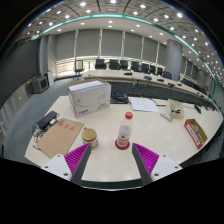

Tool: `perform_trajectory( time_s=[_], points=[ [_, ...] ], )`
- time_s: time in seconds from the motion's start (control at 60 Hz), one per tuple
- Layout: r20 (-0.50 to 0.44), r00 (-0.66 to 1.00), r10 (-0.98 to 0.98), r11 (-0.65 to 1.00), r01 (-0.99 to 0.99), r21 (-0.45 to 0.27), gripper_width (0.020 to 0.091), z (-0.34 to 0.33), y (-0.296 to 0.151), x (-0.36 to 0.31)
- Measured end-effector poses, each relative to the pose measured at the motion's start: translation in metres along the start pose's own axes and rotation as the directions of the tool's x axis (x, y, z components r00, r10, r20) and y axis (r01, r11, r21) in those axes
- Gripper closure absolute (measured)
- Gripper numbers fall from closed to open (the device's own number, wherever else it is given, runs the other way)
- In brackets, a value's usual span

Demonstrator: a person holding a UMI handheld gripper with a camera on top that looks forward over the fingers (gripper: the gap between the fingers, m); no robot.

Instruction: Pour water

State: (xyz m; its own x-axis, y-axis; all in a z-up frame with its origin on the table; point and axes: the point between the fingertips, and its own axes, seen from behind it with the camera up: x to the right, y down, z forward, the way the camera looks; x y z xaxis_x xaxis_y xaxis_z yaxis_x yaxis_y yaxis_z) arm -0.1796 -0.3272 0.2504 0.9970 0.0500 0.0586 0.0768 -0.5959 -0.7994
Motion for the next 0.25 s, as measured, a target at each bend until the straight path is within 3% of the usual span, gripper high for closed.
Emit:
perform_trajectory(
  time_s=[0.25],
  points=[
    [-0.029,0.999,-0.015,1.000,0.016,0.015,0.0248,-0.012,-0.005,-0.004]
  ],
)
